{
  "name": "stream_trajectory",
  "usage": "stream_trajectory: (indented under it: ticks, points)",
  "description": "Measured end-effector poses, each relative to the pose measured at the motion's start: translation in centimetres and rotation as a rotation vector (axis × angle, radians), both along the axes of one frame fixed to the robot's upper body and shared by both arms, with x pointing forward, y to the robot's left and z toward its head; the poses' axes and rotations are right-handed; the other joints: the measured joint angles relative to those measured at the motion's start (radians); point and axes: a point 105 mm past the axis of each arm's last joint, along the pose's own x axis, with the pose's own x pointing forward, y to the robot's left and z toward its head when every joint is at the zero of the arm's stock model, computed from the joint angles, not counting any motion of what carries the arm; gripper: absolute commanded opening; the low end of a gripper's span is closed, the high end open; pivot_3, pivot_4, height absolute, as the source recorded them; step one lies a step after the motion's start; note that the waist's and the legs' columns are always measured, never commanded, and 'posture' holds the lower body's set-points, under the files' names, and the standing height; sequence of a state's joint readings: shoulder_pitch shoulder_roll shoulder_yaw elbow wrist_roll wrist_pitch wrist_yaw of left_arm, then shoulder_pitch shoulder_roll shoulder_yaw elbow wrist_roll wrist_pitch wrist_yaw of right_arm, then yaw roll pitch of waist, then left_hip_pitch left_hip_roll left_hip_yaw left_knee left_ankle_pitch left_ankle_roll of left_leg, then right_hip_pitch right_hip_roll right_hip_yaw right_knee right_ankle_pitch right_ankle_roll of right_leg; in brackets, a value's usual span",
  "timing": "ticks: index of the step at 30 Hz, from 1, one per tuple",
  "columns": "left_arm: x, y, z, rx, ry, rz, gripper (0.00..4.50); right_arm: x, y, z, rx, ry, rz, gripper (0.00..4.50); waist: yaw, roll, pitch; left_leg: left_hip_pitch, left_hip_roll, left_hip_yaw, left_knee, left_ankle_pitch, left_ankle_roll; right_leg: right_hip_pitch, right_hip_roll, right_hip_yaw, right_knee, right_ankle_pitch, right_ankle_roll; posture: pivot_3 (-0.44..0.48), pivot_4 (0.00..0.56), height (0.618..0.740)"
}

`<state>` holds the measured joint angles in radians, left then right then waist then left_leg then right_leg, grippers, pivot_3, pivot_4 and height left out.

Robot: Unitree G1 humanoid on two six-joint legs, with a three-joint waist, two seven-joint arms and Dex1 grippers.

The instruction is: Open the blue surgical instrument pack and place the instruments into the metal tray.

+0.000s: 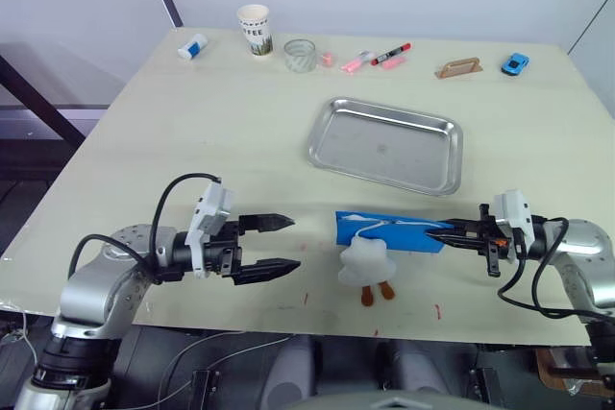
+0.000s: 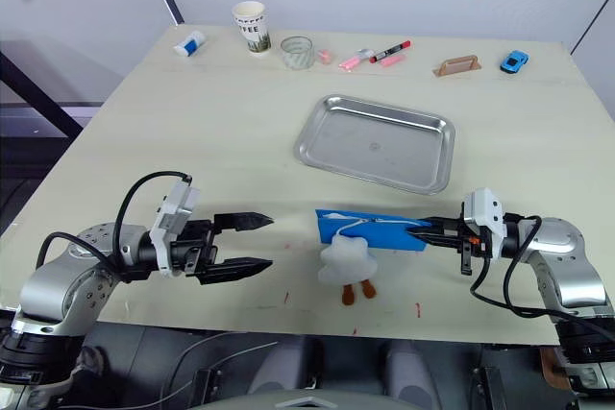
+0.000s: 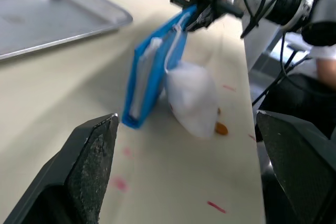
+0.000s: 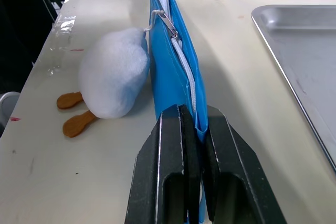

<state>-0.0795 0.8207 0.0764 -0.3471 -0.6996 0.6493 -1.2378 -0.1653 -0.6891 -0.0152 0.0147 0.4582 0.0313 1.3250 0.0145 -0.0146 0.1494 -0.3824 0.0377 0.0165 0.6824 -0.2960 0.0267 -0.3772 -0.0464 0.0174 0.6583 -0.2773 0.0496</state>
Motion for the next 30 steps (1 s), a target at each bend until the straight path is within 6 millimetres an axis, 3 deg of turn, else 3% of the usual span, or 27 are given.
stream_trajectory:
  ticks: [12, 21, 25, 26, 28, 30]
  points:
    - [0.5, -4.9, -3.0, -0.011, 0.059, -0.034, 4.44, 0.0, -0.3, 0.1, -0.009, 0.021, -0.003, 0.00, 0.000, 0.001, 0.000, 0.000, -0.001, 0.001, 0.000, 0.000, 0.000, 0.000, 0.001, 0.001, 0.000, 0.000, 0.000, 0.000, 0.150, 0.740]
    - [0.9, -6.0, -5.4, -0.025, 0.069, -0.042, 4.44, 0.0, -0.3, 0.1, -0.009, 0.028, -0.005, 0.00, -0.001, 0.001, 0.000, 0.001, -0.001, 0.001, 0.000, 0.000, 0.000, 0.000, 0.001, 0.001, 0.000, 0.000, 0.000, 0.000, 0.150, 0.740]
    - [1.1, -6.7, -6.2, -0.030, 0.065, -0.048, 3.49, 0.0, -0.2, 0.2, -0.009, 0.028, -0.003, 0.00, -0.001, 0.001, 0.000, 0.001, -0.001, 0.001, 0.000, 0.000, 0.000, 0.000, 0.001, 0.001, 0.000, 0.000, 0.000, 0.000, 0.150, 0.740]
    - [1.2, -6.8, -6.2, -0.031, 0.060, -0.048, 2.97, -0.1, -0.2, 0.2, -0.009, 0.027, -0.001, 0.00, -0.002, 0.001, 0.000, 0.001, 0.000, 0.001, 0.000, 0.000, 0.000, 0.000, 0.001, 0.001, 0.000, 0.000, 0.000, 0.000, 0.150, 0.740]
    - [1.6, -6.9, -6.1, -0.030, 0.032, -0.050, 2.45, -0.1, -0.2, 0.2, -0.010, 0.028, -0.002, 0.00, -0.002, 0.001, 0.000, 0.001, 0.000, 0.001, 0.000, 0.000, 0.000, 0.000, 0.001, 0.001, 0.000, 0.000, 0.000, 0.000, 0.150, 0.740]
    - [1.8, -7.2, -5.9, -0.032, 0.004, -0.061, 1.60, 0.0, -0.2, 0.2, -0.010, 0.028, -0.002, 0.00, -0.001, 0.001, 0.000, 0.000, 0.000, 0.002, 0.000, 0.000, 0.000, 0.000, 0.001, 0.001, 0.000, 0.000, 0.000, 0.000, 0.150, 0.740]
